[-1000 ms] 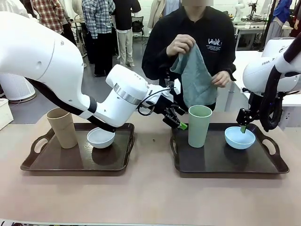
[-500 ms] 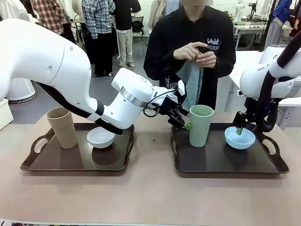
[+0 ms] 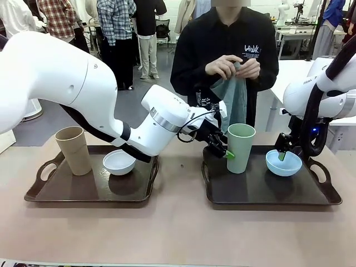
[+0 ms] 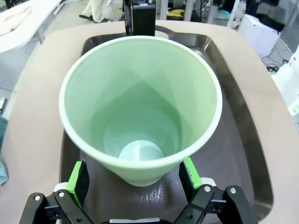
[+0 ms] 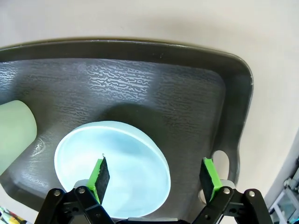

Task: Set up a tray with a mat and arrange the tableware.
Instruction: Pick up the Picnic Bowl and Reusable plastic cup from the Handle tray in front of the human's position and hold them in the air.

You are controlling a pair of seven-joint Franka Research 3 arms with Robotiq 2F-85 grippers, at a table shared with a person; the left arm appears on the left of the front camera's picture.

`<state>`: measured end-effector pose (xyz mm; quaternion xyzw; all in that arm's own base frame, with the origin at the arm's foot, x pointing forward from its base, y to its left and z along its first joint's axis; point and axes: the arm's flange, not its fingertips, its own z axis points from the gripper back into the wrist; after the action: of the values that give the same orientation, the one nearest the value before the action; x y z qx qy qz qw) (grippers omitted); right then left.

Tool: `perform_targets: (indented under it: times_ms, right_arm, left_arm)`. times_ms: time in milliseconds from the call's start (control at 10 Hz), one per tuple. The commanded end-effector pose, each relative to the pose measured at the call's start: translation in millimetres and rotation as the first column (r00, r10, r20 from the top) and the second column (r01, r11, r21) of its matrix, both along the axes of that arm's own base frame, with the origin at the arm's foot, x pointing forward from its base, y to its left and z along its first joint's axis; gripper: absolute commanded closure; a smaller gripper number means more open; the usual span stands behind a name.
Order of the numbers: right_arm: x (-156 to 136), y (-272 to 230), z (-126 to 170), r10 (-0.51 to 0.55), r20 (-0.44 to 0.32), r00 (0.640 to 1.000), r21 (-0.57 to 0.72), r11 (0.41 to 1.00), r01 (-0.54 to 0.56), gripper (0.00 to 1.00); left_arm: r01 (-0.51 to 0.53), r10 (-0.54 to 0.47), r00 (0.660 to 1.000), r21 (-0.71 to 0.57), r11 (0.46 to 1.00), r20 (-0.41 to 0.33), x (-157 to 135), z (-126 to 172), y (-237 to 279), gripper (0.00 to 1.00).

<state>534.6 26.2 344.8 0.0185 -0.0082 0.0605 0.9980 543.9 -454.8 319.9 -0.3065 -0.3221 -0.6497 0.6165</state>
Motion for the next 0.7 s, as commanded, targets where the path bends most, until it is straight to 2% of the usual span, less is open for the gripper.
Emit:
perform_targets:
  times_ms: [0,200,600]
  right_arm:
    - [6.1,-4.4,-1.1,0.013,0.001,1.000,0.038,0.999,-0.013,0.00]
    - [6.8,-4.7,-2.5,0.025,0.010,1.000,0.052,0.998,-0.026,0.00]
    - [7.7,-5.4,-8.0,0.034,0.002,0.999,0.076,0.996,-0.034,0.00]
  left_arm:
    - [0.021,-0.021,1.000,-0.009,1.000,-0.015,9.4,4.0,-12.8,0.00]
    - [0.036,-0.036,0.999,-0.035,0.999,0.013,10.4,2.9,-22.0,0.00]
    - [0.076,-0.078,0.997,-0.058,0.995,-0.029,11.6,-2.1,-36.2,0.00]
